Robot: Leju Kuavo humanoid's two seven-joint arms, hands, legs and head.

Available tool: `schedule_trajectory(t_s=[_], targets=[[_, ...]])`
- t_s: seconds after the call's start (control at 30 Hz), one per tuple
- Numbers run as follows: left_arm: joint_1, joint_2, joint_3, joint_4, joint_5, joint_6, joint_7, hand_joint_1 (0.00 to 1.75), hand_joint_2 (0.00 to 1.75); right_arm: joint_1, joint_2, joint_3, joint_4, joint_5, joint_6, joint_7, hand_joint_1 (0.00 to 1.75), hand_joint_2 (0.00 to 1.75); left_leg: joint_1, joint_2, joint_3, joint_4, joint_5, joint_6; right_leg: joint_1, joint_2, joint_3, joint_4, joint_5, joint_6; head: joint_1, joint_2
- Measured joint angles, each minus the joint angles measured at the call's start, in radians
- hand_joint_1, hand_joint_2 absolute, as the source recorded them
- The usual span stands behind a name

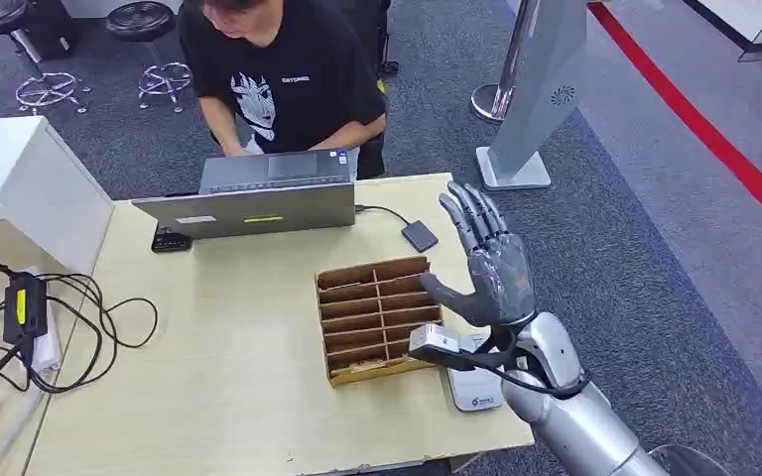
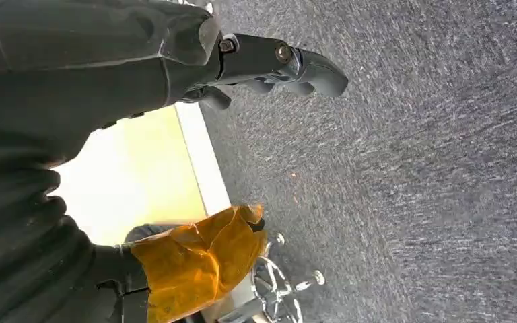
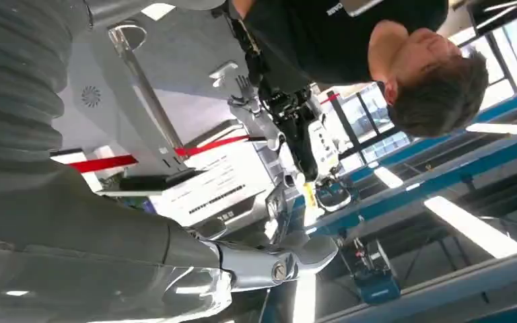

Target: Pass the card to the sensor for recognition and then transmit it.

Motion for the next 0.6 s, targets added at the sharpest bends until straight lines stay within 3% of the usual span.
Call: schedule_trajectory(t_s=[0.1, 0.47, 0.6], targets=[[-0.001, 0.0, 0.003, 0.0, 0.0, 0.0, 0.0, 0.0, 1.75, 0.006, -0.003, 0.0, 0.002, 0.046, 0.003, 0.007, 0.0, 1.75, 0.0, 0.0, 0.0, 0.0, 0.0, 0.0, 0.0, 0.0, 0.0, 0.0, 0.0, 0.0, 0.0, 0.0], [-0.002, 0.0, 0.004, 0.0, -0.012, -0.001, 0.0, 0.0, 1.75, -0.032, -0.002, 0.044, 0.085, 0.28, -0.031, 0.139, 0.0, 1.75, 0.0, 0.0, 0.0, 0.0, 0.0, 0.0, 0.0, 0.0, 0.0, 0.0, 0.0, 0.0, 0.0, 0.0], [-0.003, 0.0, 0.004, 0.0, -0.017, -0.001, 0.0, 0.0, 1.75, -0.06, 0.007, 0.067, 0.138, 0.293, -0.03, 0.164, 0.0, 1.75, 0.0, 0.0, 0.0, 0.0, 0.0, 0.0, 0.0, 0.0, 0.0, 0.0, 0.0, 0.0, 0.0, 0.0]])
